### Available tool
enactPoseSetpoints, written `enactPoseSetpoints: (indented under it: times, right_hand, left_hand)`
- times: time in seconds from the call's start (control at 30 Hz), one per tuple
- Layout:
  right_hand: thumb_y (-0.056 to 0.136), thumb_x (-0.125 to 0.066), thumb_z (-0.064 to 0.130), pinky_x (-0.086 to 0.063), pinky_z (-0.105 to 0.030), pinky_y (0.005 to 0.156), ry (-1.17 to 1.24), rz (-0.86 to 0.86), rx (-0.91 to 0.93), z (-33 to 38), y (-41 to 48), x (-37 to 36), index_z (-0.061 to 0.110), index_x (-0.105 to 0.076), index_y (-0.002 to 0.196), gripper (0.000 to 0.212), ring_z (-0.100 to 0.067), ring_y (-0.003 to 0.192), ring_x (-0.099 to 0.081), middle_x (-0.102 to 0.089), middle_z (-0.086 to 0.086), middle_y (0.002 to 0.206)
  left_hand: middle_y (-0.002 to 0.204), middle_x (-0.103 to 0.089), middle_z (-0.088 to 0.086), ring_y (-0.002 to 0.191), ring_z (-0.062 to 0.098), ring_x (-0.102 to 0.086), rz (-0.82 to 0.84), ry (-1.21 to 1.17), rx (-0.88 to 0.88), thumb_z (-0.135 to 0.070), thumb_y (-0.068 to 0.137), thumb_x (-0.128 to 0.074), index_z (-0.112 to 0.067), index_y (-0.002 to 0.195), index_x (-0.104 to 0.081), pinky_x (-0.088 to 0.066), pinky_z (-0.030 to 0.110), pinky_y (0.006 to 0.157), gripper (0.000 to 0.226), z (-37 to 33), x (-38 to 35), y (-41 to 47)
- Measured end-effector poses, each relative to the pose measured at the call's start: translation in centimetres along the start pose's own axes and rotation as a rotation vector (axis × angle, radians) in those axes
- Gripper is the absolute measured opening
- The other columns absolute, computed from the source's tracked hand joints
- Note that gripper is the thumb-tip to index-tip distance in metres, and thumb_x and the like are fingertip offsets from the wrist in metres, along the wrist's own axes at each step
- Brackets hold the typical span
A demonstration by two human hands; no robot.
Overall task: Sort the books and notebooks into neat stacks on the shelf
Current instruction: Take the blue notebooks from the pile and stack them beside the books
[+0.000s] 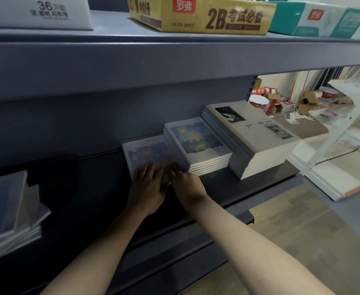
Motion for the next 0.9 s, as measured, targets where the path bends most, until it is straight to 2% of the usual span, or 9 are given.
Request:
enactPoseSetpoints:
  times: [0.2, 0.4, 0.53, 0.63, 0.7, 0.8, 0.9]
  right_hand:
    - [0.097, -0.035, 0.01, -0.046, -0.042, 0.082, 0.07, 0.007, -0.011, -0.2, -0.2, 0.2, 0.003, -0.047, 0.124, 0.031, -0.035, 0.109, -0.059, -0.06, -0.016, 0.122]
    - [0.097, -0.037, 0.013, -0.047, -0.039, 0.08, 0.097, 0.002, -0.044, -0.5, -0.5, 1.0, 0.006, -0.051, 0.121, 0.028, -0.036, 0.106, -0.06, -0.062, -0.014, 0.118]
    - [0.098, -0.035, 0.011, -0.045, -0.038, 0.089, 0.182, 0.04, -0.069, -0.6, -0.6, 0.0, 0.005, -0.051, 0.126, 0.033, -0.032, 0.117, -0.052, -0.054, -0.014, 0.13]
    - [0.098, -0.031, 0.009, -0.032, -0.037, 0.108, 0.254, 0.141, -0.045, -0.1, -1.5, -1.5, 0.002, -0.025, 0.145, 0.048, -0.027, 0.142, -0.021, -0.019, -0.013, 0.155]
    - [0.098, -0.031, 0.009, -0.022, -0.036, 0.115, 0.311, 0.171, -0.045, 0.1, -2.2, -1.4, 0.004, -0.01, 0.15, 0.056, -0.024, 0.146, -0.005, -0.003, -0.009, 0.158]
    - [0.096, -0.039, 0.011, -0.011, -0.03, 0.117, 0.366, 0.105, -0.04, 0.9, -3.0, -0.2, 0.009, -0.013, 0.15, 0.06, -0.02, 0.146, -0.007, -0.008, -0.006, 0.158]
    - [0.096, -0.043, 0.015, -0.007, -0.024, 0.115, 0.38, 0.012, 0.006, 3.4, -3.3, 1.4, 0.01, -0.017, 0.15, 0.06, -0.019, 0.145, -0.011, -0.014, -0.006, 0.157]
  left_hand:
    - [0.116, -0.065, 0.011, 0.111, 0.032, -0.059, -0.035, -0.004, 0.008, -0.044, 0.079, -0.034, -0.014, 0.109, -0.067, -0.045, 0.047, 0.093, 0.054, -0.1, 0.7, -0.4]
    - [0.117, -0.064, 0.007, 0.112, 0.027, -0.057, -0.055, -0.021, 0.011, -0.045, 0.08, -0.038, -0.016, 0.11, -0.066, -0.042, 0.04, 0.098, 0.05, 0.3, 0.3, -0.4]
    - [0.11, -0.066, 0.004, 0.108, 0.027, -0.059, -0.11, -0.092, -0.002, -0.04, 0.078, -0.044, -0.014, 0.105, -0.067, -0.045, 0.037, 0.094, 0.044, -0.1, 1.1, -0.6]
    - [0.124, -0.06, 0.006, 0.12, 0.027, -0.051, -0.06, -0.106, -0.01, -0.033, 0.079, -0.045, -0.012, 0.117, -0.062, -0.037, 0.037, 0.1, 0.046, -0.6, 1.6, -0.6]
    - [0.135, -0.052, 0.003, 0.128, 0.024, -0.043, -0.012, -0.097, -0.029, -0.028, 0.088, -0.046, -0.016, 0.13, -0.053, -0.029, 0.034, 0.104, 0.045, -0.9, 1.9, -0.6]
    - [0.136, -0.05, -0.001, 0.127, 0.021, -0.042, -0.006, 0.011, -0.11, -0.024, 0.09, -0.046, -0.022, 0.133, -0.049, -0.022, 0.031, 0.104, 0.043, -1.0, 3.2, -1.4]
    - [0.145, -0.041, -0.003, 0.136, 0.017, -0.032, -0.022, 0.03, -0.076, -0.021, 0.091, -0.046, -0.02, 0.14, -0.041, -0.008, 0.032, 0.112, 0.05, -0.2, 5.0, -4.0]
Point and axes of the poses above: each hand's wrist, its own y-axis towards the middle knuckle, its own x-axis out of the back of the hand, z = x × y, the point moved 5 cm from there along y, towards the middle knuckle
